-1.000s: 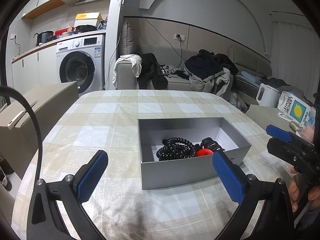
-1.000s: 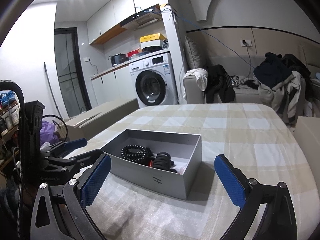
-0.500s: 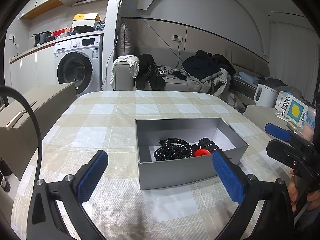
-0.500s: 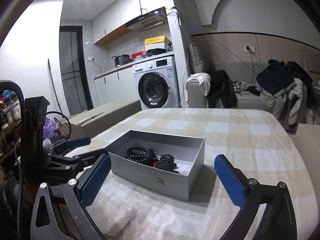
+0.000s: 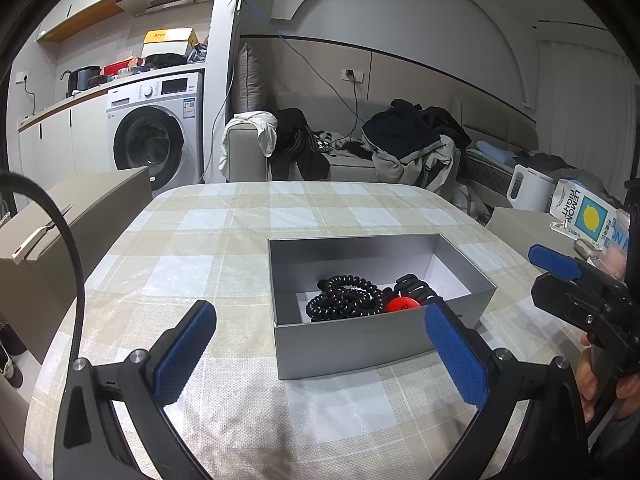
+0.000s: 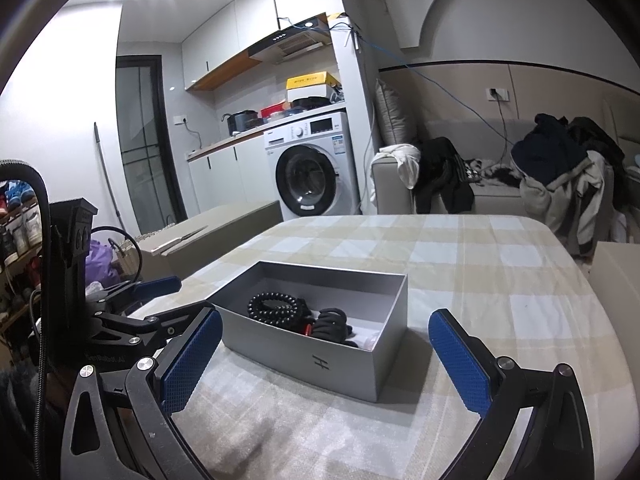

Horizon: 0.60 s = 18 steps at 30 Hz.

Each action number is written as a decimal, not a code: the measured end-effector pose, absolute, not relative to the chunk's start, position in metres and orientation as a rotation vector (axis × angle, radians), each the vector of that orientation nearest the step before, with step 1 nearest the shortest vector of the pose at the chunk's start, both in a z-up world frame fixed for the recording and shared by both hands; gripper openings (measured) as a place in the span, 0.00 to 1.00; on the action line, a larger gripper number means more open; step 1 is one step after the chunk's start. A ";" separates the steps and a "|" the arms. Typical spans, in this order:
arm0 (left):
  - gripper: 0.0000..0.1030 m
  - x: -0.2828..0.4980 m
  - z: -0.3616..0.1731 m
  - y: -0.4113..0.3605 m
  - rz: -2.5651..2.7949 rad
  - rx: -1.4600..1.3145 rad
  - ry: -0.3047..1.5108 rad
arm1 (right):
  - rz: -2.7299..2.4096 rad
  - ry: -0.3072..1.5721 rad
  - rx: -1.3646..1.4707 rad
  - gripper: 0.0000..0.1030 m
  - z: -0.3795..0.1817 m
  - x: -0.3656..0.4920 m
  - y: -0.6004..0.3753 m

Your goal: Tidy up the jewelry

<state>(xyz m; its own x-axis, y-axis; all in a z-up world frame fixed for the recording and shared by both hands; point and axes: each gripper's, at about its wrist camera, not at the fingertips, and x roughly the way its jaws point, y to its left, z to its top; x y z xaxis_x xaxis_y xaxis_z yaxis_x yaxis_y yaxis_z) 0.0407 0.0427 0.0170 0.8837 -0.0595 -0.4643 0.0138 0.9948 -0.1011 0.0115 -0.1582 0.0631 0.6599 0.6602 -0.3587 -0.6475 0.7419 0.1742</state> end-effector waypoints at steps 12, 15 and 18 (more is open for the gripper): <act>0.99 0.040 0.018 0.043 -0.035 -0.097 0.481 | 0.734 0.418 0.033 1.00 0.064 0.011 -0.161; 0.99 0.040 0.018 0.043 -0.036 -0.096 0.480 | 0.734 0.419 0.036 1.00 0.065 0.011 -0.162; 0.99 0.040 0.018 0.043 -0.036 -0.097 0.480 | 0.735 0.417 0.034 1.00 0.065 0.011 -0.162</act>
